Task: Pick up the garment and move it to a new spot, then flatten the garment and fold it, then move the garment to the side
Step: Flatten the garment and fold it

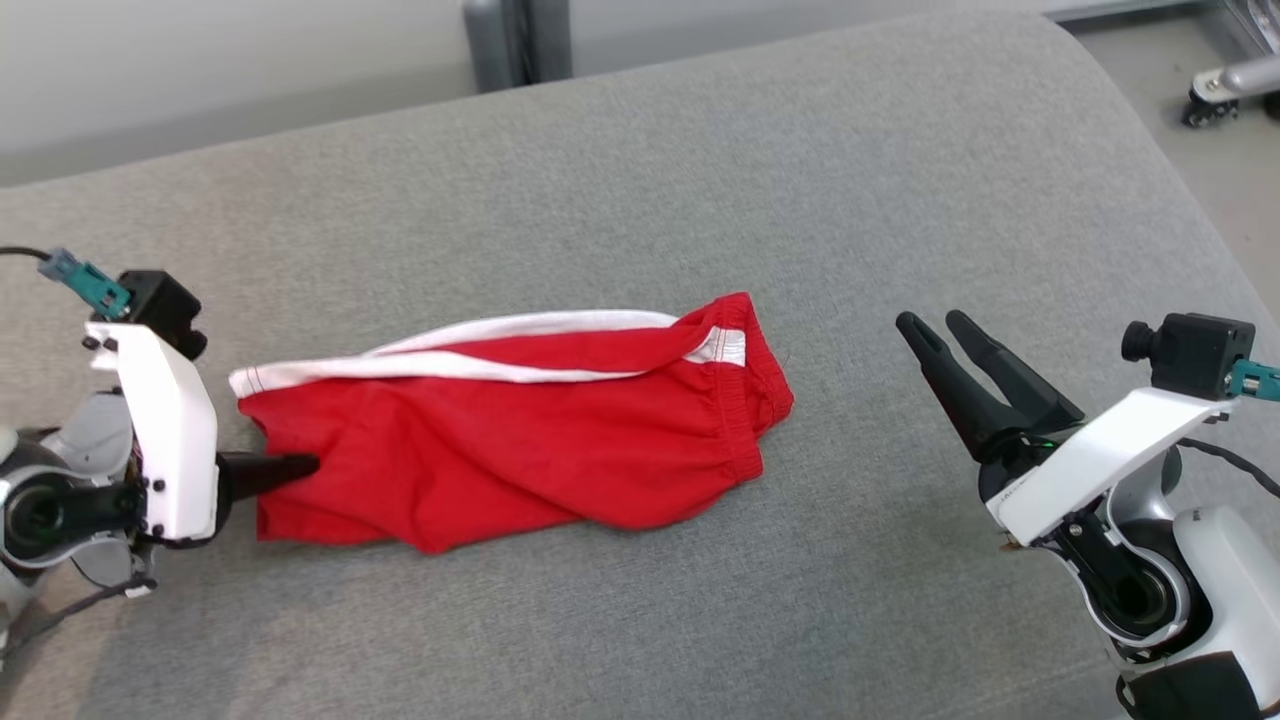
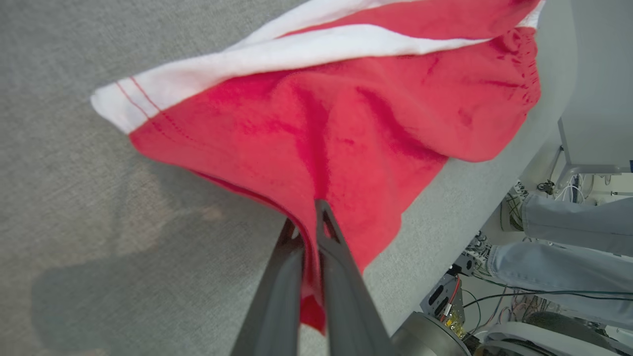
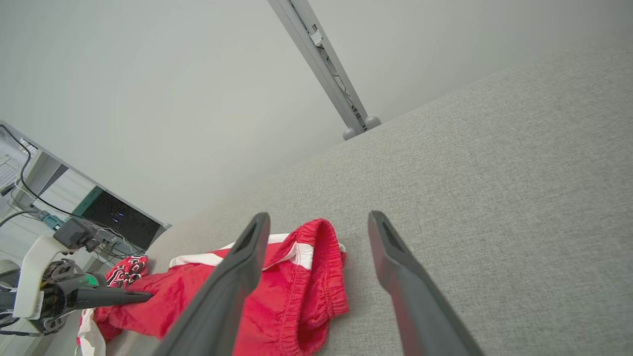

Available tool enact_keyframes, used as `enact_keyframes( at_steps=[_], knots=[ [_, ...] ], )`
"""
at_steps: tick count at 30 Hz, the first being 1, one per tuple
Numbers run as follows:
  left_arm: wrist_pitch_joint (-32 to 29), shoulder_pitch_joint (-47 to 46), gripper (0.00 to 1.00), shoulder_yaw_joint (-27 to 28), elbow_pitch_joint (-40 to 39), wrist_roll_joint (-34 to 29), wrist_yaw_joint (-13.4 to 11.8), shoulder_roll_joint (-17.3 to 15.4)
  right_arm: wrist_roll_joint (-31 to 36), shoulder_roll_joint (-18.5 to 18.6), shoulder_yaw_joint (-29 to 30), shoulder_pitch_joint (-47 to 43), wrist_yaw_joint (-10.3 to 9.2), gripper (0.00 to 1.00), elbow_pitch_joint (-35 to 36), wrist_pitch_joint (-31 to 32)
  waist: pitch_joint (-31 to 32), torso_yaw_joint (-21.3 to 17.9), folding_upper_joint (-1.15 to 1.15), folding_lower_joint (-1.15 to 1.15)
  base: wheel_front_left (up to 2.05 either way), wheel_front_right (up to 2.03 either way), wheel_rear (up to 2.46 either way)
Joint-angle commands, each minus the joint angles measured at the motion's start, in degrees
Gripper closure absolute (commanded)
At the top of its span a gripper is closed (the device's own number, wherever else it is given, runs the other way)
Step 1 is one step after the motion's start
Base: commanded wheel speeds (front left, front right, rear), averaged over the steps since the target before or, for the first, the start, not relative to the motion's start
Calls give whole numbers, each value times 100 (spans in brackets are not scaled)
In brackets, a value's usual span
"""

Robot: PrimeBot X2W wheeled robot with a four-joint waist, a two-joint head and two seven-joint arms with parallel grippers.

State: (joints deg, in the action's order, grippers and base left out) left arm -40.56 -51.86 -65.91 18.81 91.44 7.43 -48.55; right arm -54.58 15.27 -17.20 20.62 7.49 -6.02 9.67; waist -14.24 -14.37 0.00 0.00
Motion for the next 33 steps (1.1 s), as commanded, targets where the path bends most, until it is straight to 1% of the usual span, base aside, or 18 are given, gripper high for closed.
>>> enact_keyframes(
  at_steps=[1,8,9,10,14,17,20,22,25,27,30,33],
  knots=[
    [44,109,100,-7,16,32,10,8,-41,52,39,-67,1,0,-1,23,138,117,0,0,0,0,0],
    [233,400,100,-2,92,94,10,77,-68,75,146,-196,1,0,6,108,268,214,0,0,0,0,0],
    [250,433,79,-10,106,83,10,79,-71,74,156,-215,1,0,9,126,275,223,0,0,0,0,0],
    [279,458,0,-16,153,53,10,72,-74,70,170,-234,1,0,11,141,281,230,0,0,0,0,0],
    [273,486,0,-80,254,-51,10,121,-53,62,215,-255,1,0,5,179,316,258,0,0,0,0,0],
    [351,476,0,-38,263,-87,10,96,-7,81,249,-306,1,0,3,189,384,306,0,0,0,0,0],
    [549,416,0,29,224,-173,10,43,101,109,257,-362,1,0,3,135,488,365,0,0,0,0,0],
    [768,363,0,76,159,-313,10,14,196,52,295,-381,1,0,25,44,568,417,0,0,0,0,0],
    [1329,314,0,203,55,-600,10,-60,490,45,363,-433,1,0,58,-150,684,506,0,0,0,0,0],
    [1860,352,0,331,57,-809,-3,-53,702,7,414,-458,1,0,74,-285,758,571,0,0,0,0,0],
    [2732,536,0,547,57,-985,-194,11,994,-58,515,-527,1,0,43,-446,857,663,0,0,0,0,0],
    [3540,753,0,739,-16,-1154,-413,-20,1223,-221,646,-629,1,0,21,-640,919,756,0,0,0,0,0]
  ],
)
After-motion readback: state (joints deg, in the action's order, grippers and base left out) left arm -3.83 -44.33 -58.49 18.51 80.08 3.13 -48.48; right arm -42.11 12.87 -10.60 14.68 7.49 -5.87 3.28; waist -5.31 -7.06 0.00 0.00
